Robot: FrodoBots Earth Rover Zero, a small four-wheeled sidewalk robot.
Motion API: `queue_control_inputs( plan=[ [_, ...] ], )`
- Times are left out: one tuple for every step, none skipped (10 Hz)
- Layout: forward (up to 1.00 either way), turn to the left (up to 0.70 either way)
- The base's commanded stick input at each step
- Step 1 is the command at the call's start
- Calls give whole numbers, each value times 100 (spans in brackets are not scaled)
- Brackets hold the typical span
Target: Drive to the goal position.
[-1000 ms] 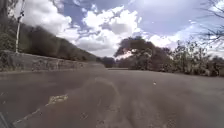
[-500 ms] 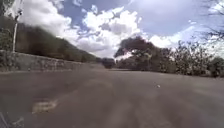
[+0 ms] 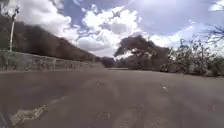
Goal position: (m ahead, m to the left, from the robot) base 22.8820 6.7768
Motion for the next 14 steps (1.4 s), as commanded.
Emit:
queue_control_inputs(
  plan=[
    [70,0],
    [70,0],
    [70,4],
    [70,20],
    [70,35],
    [70,35],
    [70,35],
    [70,35],
    [70,35],
    [70,20],
    [70,7],
    [70,0],
    [70,0],
    [70,0]
  ],
)
